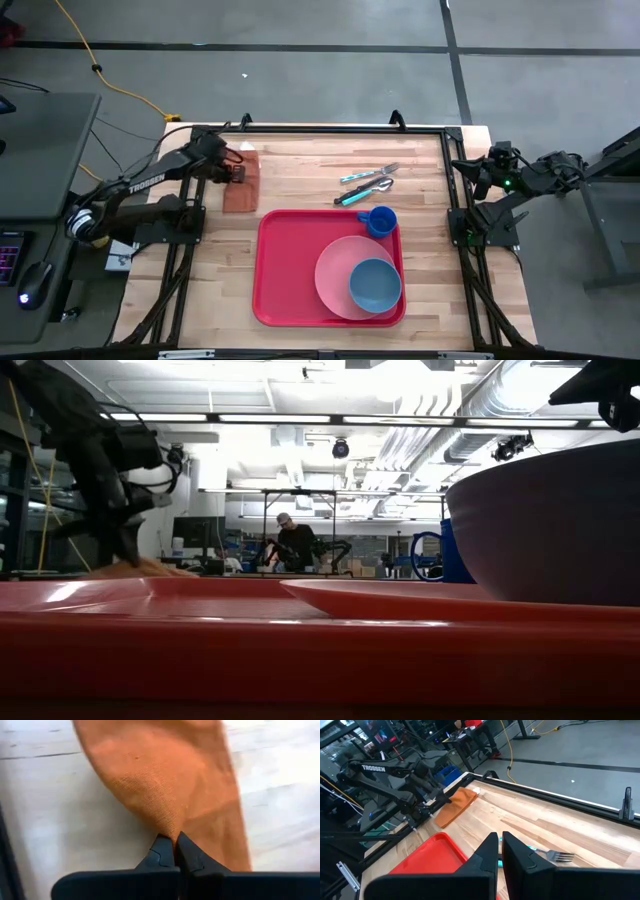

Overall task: Set up tray
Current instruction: Put the orange napkin on the red serving tray

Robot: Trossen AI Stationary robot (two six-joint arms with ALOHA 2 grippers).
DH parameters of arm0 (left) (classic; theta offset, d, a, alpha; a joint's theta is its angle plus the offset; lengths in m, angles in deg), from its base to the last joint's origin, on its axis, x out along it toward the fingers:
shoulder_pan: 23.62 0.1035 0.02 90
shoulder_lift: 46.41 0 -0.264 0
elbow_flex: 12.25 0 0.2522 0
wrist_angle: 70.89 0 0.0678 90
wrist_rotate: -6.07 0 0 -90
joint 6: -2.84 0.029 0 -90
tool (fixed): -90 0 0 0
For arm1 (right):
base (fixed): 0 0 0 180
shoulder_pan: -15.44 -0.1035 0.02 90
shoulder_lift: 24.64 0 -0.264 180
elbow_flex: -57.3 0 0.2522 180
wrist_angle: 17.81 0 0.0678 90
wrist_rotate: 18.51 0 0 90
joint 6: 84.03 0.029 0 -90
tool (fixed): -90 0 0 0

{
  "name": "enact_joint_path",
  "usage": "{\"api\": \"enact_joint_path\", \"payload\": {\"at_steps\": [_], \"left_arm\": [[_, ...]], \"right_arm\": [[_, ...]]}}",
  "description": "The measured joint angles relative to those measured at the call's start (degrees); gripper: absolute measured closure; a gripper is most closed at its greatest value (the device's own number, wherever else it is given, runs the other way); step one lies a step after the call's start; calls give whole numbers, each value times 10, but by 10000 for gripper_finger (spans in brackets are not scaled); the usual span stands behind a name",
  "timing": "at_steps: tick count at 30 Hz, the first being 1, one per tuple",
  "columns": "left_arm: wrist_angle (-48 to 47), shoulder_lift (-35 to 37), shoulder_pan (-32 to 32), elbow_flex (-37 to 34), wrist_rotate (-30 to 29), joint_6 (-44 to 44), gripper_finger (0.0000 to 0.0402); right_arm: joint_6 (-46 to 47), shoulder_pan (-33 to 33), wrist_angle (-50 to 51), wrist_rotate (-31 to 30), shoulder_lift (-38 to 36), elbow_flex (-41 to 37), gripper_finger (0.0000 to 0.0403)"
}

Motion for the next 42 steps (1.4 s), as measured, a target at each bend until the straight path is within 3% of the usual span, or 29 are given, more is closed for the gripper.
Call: {"api": "enact_joint_path", "payload": {"at_steps": [17,23,29,37,42], "left_arm": [[30,163,0,2,116,-11,387],[28,210,0,3,184,-16,387],[28,236,0,3,268,-17,387],[28,243,-5,3,334,-44,387],[32,243,-70,3,345,-79,387]], "right_arm": [[-5,0,0,2,0,0,401],[-5,0,0,2,0,0,402],[-5,0,0,-4,0,0,402],[-2,0,0,-6,0,0,402],[-1,0,0,-6,0,0,401]]}}
